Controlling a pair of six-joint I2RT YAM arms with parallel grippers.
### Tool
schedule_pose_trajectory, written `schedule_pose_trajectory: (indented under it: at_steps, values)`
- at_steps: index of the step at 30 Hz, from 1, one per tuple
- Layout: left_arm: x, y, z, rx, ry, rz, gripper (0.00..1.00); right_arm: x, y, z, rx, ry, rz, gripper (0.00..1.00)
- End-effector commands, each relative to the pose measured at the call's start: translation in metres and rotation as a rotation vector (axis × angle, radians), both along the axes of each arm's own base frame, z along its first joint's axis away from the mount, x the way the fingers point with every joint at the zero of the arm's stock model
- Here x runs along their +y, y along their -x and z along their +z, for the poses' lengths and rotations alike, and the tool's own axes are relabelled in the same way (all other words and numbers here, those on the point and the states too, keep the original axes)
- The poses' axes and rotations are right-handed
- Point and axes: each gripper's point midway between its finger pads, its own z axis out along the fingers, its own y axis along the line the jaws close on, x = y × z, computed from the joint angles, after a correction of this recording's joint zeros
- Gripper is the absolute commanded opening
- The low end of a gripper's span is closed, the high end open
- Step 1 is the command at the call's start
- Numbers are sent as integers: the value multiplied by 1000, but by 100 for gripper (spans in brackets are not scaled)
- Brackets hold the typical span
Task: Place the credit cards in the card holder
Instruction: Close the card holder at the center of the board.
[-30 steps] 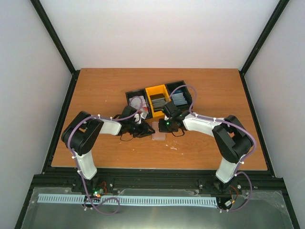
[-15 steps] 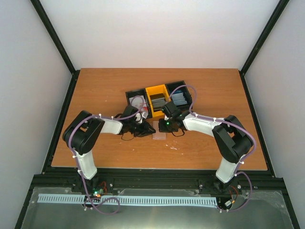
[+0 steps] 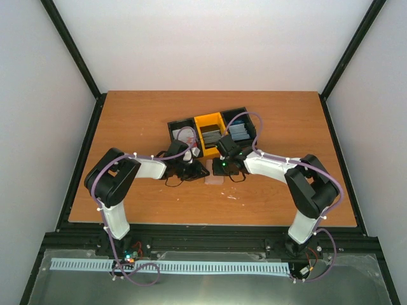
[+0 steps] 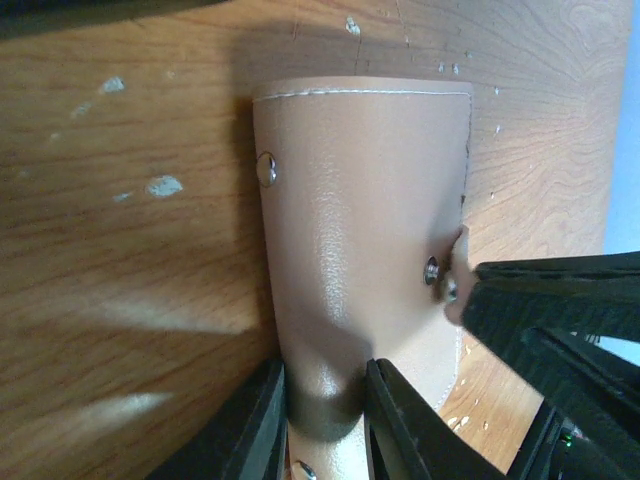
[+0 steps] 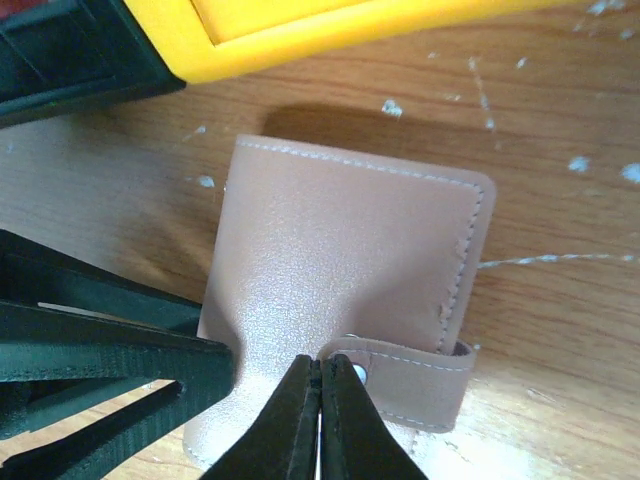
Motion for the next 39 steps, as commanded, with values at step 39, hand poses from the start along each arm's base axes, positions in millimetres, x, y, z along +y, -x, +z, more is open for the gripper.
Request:
schedule_pose_trajectory:
  at_steps: [39]
  values:
    - [39, 27, -58, 122, -228, 40, 24, 6, -9, -5, -4, 32, -3, 3]
